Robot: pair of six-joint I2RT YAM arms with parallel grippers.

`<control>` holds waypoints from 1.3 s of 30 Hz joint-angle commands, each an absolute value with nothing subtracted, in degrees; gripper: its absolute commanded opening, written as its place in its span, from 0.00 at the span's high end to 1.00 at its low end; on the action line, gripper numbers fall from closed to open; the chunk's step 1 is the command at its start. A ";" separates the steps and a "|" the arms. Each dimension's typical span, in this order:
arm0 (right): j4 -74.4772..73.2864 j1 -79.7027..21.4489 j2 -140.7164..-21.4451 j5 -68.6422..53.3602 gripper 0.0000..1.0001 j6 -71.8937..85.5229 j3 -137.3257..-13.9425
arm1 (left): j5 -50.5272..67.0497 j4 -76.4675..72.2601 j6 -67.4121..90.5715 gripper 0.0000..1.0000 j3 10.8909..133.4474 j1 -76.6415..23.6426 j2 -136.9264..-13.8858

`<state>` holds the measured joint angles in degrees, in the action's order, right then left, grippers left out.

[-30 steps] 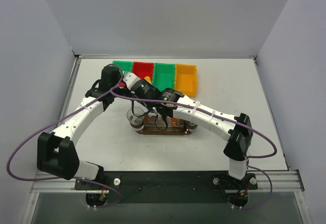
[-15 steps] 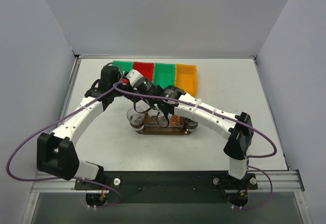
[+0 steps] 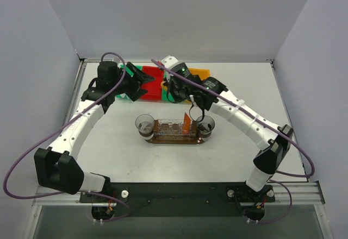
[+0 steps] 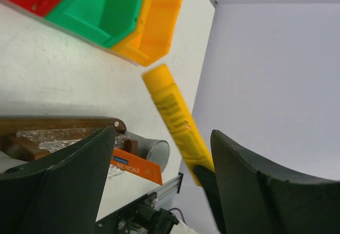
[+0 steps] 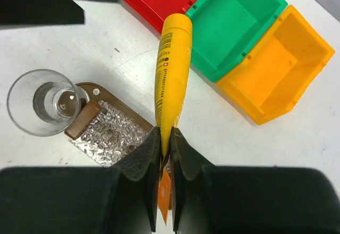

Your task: Prepare toiletry sets of a toothbrush and toothpaste on the tray

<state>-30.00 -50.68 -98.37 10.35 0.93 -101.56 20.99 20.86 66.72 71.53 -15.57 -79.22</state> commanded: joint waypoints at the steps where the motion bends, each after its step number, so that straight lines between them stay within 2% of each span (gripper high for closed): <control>1: -34.53 -46.41 -92.11 1.16 1.00 6.24 -100.55 | 18.19 21.10 55.50 0.17 74.43 -14.15 -77.61; 5: -39.80 -41.15 -91.32 -11.40 1.00 8.35 -101.51 | 21.44 16.71 42.92 0.17 76.11 -15.02 -78.13; 11: -47.54 -32.62 -91.14 -32.41 1.00 10.54 -101.52 | 41.54 7.30 25.60 0.18 75.14 -17.04 -78.57; 17: -51.49 -28.92 -91.93 -48.41 1.00 9.76 -102.13 | 55.35 21.52 5.46 0.14 81.73 -24.78 -83.05; 21: -54.05 -29.00 -92.28 -52.55 1.00 8.09 -102.66 | 63.71 24.16 5.71 0.13 82.70 -25.13 -86.22; 30: -56.25 -28.92 -93.51 -57.56 1.00 6.94 -104.23 | 68.28 31.10 0.97 0.13 83.67 -27.16 -88.41; 37: -56.51 -29.00 -94.48 -57.66 1.00 6.86 -106.26 | 73.65 25.85 5.97 0.18 80.60 -28.30 -88.07; 39: -56.51 -29.00 -94.83 -57.57 1.00 6.86 -107.14 | 74.44 23.31 8.07 0.24 79.20 -28.39 -87.89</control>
<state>-55.61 -28.95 -94.13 -54.43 7.57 -103.77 68.95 28.80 5.17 80.55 -28.21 -88.58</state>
